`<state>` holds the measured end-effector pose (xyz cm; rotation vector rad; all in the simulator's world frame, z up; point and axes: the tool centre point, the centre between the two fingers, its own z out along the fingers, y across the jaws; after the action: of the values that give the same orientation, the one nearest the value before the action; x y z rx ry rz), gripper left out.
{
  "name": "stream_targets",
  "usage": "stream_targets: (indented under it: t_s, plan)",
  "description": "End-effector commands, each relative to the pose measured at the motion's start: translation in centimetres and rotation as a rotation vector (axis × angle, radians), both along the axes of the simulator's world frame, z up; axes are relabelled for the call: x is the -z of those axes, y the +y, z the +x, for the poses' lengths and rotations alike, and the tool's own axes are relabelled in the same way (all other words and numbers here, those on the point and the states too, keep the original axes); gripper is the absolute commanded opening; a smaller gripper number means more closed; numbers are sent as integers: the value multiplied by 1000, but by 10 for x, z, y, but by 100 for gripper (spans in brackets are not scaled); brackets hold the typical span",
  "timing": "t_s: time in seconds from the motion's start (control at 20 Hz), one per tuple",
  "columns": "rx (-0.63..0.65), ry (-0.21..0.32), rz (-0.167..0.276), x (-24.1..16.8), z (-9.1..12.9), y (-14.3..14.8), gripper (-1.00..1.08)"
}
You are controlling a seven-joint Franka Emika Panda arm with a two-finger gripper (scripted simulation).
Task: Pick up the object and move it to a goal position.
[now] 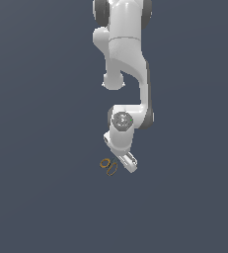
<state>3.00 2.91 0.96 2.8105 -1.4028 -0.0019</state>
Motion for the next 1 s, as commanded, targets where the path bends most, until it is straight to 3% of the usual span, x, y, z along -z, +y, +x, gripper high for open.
stream_targets:
  t_s: [0.0,0.05,0.95]
  plan:
    - [0,-1,0,2,1,0,100]
    - [0,-1,0,2,1,0,-100]
    - [2,-2,0,-20,2,0,-100]
